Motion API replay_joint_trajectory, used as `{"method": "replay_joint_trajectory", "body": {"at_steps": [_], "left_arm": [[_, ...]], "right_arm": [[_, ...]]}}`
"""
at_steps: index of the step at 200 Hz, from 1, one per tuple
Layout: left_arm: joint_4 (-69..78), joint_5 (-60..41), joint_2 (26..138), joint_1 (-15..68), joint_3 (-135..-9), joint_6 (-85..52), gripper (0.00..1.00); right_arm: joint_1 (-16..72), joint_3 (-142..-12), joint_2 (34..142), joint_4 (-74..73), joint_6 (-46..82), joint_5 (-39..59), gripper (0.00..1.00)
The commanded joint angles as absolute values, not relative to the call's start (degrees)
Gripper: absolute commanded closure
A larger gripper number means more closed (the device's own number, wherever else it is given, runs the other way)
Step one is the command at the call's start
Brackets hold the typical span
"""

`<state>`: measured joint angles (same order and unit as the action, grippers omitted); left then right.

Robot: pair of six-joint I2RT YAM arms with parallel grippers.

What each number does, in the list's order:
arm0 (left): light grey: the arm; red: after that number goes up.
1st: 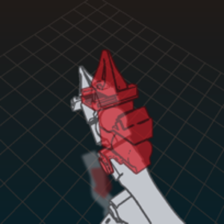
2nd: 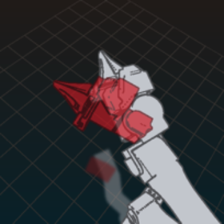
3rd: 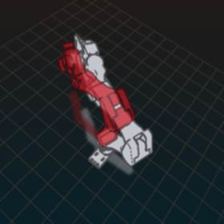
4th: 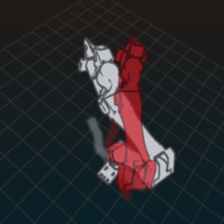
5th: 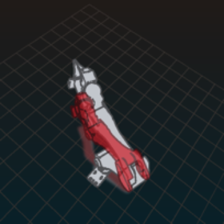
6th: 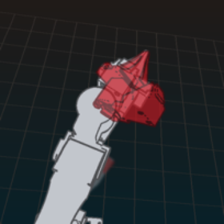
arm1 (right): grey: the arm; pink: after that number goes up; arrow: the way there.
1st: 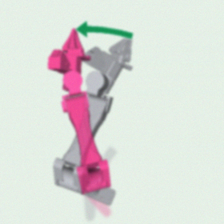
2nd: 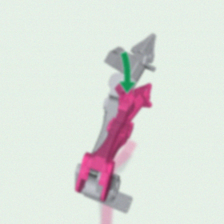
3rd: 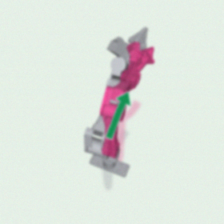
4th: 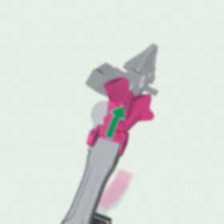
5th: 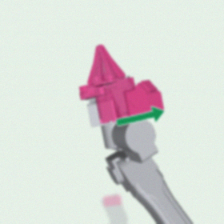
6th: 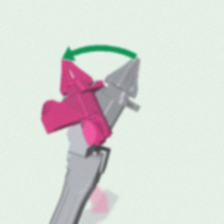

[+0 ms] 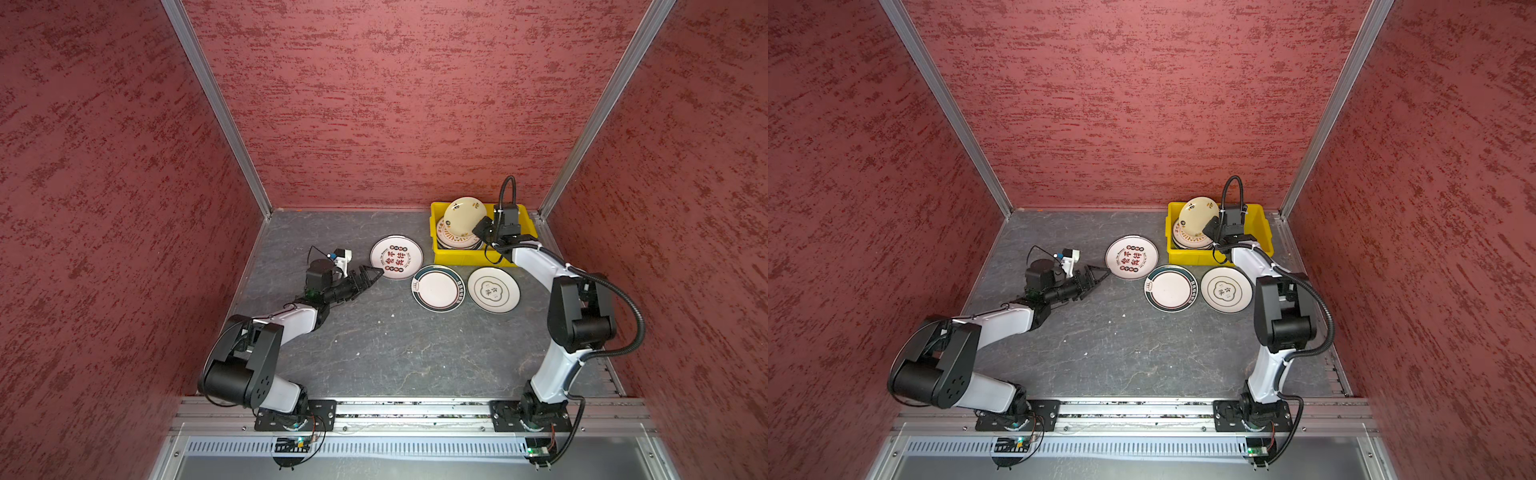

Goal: Place the plates into the plastic bin on the countertop
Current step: 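Lower the cream plate onto the stack in the bin and open right gripper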

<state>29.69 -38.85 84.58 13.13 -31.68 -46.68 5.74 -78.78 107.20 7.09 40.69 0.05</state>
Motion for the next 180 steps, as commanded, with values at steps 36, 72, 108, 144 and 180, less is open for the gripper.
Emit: {"method": "replay_joint_trajectory", "body": {"at_steps": [36,72,108,144,180], "left_arm": [[32.66,-40.58,85.08,12.83,-31.9,-46.09,0.01],[35.43,-42.09,85.08,12.99,-31.55,-46.65,0.01],[36.45,-42.78,84.57,13.51,-31.44,-46.62,0.01],[36.9,-43.15,83.63,13.69,-31.29,-46.24,0.01],[37.78,-43.24,83.71,14.31,-31.22,-46.03,0.01]], "right_arm": [[5.41,-87.77,115.32,11.07,41.36,1.48,1.0],[5.45,-86.33,113.95,9.15,40.02,3.28,0.58],[5.45,-82.09,107.4,6.66,37.89,2.14,0.07],[4.6,-72.56,96.08,3.39,37.13,4.16,0.03],[2.37,-60.66,82.25,3.94,37.75,10.46,0.02]]}}
